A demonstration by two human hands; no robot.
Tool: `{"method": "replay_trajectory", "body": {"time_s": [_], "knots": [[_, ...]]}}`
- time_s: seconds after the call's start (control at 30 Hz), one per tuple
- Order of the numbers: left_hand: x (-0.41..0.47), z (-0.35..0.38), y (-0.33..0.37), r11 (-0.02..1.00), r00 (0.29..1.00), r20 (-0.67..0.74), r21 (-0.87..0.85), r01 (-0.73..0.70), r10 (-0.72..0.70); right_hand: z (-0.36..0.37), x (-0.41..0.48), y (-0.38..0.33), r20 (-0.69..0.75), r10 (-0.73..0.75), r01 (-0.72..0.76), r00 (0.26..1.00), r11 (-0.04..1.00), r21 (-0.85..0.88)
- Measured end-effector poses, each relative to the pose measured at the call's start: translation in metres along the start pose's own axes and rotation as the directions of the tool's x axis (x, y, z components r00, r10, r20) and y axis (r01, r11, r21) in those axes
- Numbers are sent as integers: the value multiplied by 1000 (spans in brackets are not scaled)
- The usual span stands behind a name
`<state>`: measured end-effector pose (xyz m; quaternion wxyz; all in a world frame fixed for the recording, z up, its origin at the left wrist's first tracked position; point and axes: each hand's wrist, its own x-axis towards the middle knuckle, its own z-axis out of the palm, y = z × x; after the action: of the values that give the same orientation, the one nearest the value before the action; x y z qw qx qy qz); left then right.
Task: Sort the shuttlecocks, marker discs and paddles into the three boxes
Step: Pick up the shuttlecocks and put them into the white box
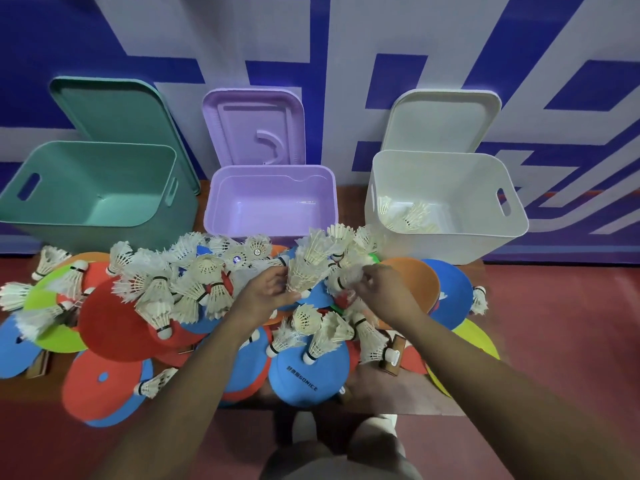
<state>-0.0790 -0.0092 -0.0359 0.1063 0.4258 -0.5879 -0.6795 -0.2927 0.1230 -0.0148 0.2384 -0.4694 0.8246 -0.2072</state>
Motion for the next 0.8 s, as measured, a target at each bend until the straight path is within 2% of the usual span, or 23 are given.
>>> {"method": "replay_trajectory", "body": {"time_s": [0.17, 0.27, 0.33, 0.47, 0.53, 0.8], "knots": [[8, 8, 12, 998, 998, 49, 60, -34, 31, -62, 12, -11, -200, 73, -34, 977, 981, 190], [15, 22, 24, 997, 997, 55, 51, -55, 52, -86, 26, -15, -345, 92, 23, 934, 949, 316], [19, 28, 31, 995, 995, 64, 63, -75, 71, -94, 31, -20, -332, 37, 73, 943, 947, 313], [31, 37, 44, 991, 993, 88, 106, -85, 76, -103, 33, -13, -207, -101, 132, 973, 981, 144], [38, 43, 49, 992, 993, 88, 95, -84, 75, -110, 35, -5, -187, -116, 136, 976, 986, 98], [73, 85, 74, 992, 995, 57, 94, -84, 79, -144, 53, 43, -343, 74, 54, 936, 935, 351]]}}
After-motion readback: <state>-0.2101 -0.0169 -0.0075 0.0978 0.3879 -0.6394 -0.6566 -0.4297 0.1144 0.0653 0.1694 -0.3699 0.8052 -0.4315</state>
